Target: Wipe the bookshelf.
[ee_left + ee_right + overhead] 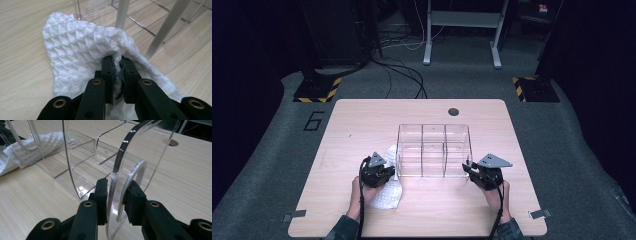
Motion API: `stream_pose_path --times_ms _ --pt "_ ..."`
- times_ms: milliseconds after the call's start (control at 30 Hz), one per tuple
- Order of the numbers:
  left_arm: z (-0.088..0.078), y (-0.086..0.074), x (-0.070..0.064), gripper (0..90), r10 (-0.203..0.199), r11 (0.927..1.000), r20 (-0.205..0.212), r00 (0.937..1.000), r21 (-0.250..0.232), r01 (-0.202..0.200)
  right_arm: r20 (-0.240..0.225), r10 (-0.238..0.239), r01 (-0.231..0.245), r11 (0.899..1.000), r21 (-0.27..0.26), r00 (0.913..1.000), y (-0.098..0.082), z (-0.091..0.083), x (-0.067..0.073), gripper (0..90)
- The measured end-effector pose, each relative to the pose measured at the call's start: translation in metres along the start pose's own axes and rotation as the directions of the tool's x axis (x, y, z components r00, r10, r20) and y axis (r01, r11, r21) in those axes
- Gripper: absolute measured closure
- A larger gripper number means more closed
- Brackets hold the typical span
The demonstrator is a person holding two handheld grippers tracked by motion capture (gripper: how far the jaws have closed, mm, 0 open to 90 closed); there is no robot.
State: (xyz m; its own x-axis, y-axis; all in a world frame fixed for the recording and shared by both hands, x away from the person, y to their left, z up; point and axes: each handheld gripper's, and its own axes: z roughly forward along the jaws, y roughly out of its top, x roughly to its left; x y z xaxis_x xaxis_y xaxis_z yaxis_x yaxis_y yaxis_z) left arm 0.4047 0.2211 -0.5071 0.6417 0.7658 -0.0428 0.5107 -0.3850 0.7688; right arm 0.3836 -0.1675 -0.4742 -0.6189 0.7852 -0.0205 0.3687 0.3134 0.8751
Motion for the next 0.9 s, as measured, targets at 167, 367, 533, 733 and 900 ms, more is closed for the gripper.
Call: stream_pose_path --times_ms 167,367,533,733,900 --pt "-0.009 0.004 0.005 82.7 -0.012 0.9997 -0.029 0.9995 -0.020 0.011 0.001 -0.002 0.002 1.000 0.001 1.0000 0.000 0.000 0.000 73.4" --pt "-0.032 0.014 0.013 82.8 -0.022 0.9946 -0.067 0.9975 -0.103 0.015 0.001 -0.002 0.002 1.000 0.000 1.0000 0.000 0.000 0.000 73.4" --pt "-0.059 0.028 0.015 82.8 -0.042 0.9772 -0.090 0.9950 -0.211 0.022 0.003 -0.001 0.001 1.000 0.001 1.0000 0.000 0.000 0.000 73.4" --pt "-0.077 0.046 -0.001 82.8 0.027 0.9659 -0.075 0.9968 -0.255 -0.045 0.003 -0.001 0.001 1.000 0.002 1.0000 0.000 0.000 0.001 73.4" --pt "-0.068 0.047 -0.009 82.8 0.057 0.9727 -0.076 0.9955 -0.220 -0.073 0.004 -0.002 0.002 1.000 0.002 1.0000 0.000 0.000 0.001 73.4"
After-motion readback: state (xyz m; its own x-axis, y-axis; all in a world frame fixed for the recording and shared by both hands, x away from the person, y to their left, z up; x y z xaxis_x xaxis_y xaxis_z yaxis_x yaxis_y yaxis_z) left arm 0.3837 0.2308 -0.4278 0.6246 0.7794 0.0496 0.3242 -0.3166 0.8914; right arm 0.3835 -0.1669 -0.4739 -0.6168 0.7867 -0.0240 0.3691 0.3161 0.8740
